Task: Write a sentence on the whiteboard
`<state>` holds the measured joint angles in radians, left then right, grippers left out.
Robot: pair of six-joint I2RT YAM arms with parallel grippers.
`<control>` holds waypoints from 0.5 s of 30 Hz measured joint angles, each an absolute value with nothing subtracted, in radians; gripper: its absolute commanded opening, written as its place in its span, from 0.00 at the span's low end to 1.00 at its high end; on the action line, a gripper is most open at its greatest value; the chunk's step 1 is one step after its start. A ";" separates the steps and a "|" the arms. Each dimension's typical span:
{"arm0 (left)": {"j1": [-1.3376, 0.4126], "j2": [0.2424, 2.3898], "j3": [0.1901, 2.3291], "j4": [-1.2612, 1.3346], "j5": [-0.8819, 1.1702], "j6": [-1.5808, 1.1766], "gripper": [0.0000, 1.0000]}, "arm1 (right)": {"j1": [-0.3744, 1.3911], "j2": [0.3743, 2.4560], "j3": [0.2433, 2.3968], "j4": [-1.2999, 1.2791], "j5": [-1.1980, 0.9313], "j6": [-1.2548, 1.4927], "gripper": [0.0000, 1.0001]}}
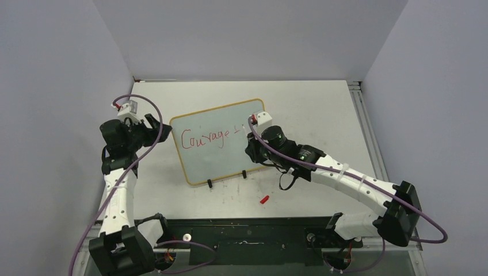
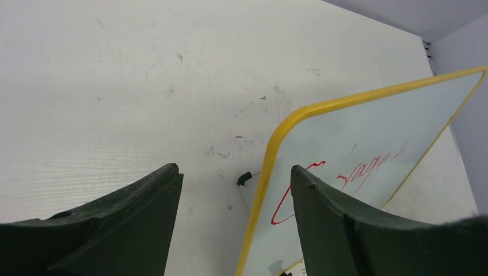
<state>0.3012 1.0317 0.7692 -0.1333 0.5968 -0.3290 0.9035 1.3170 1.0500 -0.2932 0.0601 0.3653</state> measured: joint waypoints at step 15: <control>-0.220 0.781 1.002 -0.421 0.204 -0.066 0.66 | 0.893 1.222 1.054 -0.563 -0.403 0.315 0.05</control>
<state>-0.2199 0.7807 1.0023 -0.4213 0.2039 -0.0658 0.8932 1.2221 1.0542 -0.5629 -0.4034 0.3149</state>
